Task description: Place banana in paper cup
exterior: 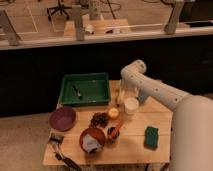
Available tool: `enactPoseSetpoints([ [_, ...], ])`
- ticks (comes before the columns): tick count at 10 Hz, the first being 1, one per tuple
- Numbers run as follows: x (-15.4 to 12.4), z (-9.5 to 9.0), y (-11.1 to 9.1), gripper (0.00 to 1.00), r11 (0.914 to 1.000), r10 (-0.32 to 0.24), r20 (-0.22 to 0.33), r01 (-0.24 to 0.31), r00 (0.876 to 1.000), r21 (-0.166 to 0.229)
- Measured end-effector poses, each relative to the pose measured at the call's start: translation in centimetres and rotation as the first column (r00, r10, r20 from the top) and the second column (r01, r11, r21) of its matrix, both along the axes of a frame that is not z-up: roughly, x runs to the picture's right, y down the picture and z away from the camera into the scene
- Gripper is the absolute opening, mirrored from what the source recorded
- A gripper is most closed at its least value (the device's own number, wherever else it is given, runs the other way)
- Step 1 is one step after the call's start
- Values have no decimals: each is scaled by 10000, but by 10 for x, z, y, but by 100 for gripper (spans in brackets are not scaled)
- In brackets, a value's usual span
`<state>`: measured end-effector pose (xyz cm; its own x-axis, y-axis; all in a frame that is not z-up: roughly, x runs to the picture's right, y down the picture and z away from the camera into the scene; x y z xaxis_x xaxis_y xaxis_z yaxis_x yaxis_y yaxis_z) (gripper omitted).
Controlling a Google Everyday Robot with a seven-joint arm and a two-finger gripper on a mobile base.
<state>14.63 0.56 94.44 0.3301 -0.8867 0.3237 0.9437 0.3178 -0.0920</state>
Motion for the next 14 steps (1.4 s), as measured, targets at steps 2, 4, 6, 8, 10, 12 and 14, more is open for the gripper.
enactPoseSetpoints([
  [2,-2,10,5,80,10000,-73,151,74,9999,-37],
  [4,-3,16,10,80,9998,-169,331,171,9993,-57],
  [6,-3,20,13,80,9997,-237,488,239,9985,-53],
  [8,-2,22,14,80,9995,-305,608,307,9977,-20],
  [10,-2,25,15,80,9993,-365,664,364,9971,32],
  [12,-3,27,17,80,9987,-503,720,501,9961,44],
  [14,-4,31,21,80,9979,-640,828,646,9945,-44],
])
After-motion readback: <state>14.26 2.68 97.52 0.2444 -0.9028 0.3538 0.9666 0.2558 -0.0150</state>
